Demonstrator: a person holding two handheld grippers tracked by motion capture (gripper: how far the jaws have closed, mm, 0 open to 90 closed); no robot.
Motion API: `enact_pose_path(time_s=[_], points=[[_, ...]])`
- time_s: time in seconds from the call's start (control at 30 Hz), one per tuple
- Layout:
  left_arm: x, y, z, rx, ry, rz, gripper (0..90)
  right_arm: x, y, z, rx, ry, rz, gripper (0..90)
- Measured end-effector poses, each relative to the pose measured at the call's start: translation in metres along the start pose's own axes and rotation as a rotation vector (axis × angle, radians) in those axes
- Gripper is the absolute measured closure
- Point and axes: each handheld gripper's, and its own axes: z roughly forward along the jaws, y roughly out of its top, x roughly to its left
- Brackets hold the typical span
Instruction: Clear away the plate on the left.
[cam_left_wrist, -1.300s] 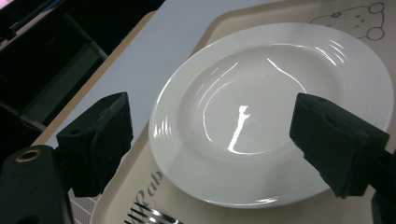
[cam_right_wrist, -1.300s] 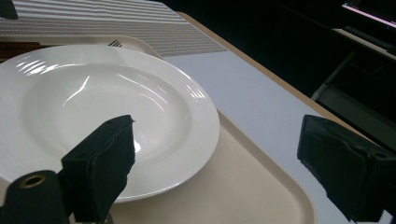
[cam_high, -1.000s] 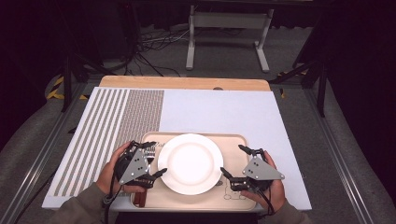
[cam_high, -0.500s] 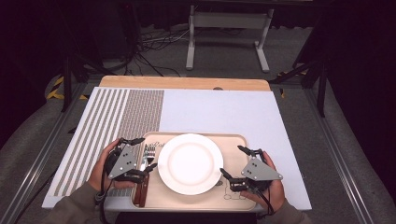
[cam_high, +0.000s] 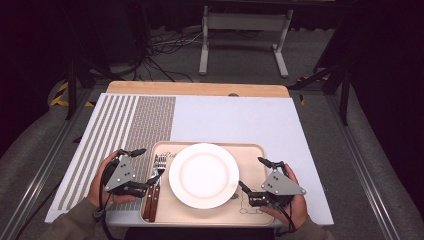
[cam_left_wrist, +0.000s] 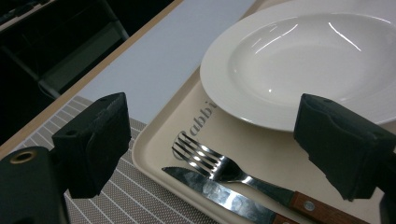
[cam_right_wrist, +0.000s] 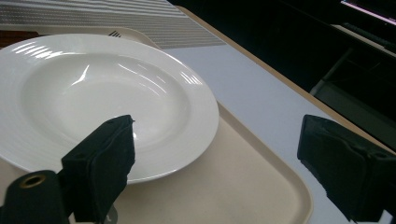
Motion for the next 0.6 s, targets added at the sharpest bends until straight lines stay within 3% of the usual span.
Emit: enact_pose_path(time_s=[0.6], points=[[0.005,-0.023,-0.026,-0.017,0.025,-0.123,6.8,0.0,-0.007,-0.004,0.013,-0.012,0.029,12.0]])
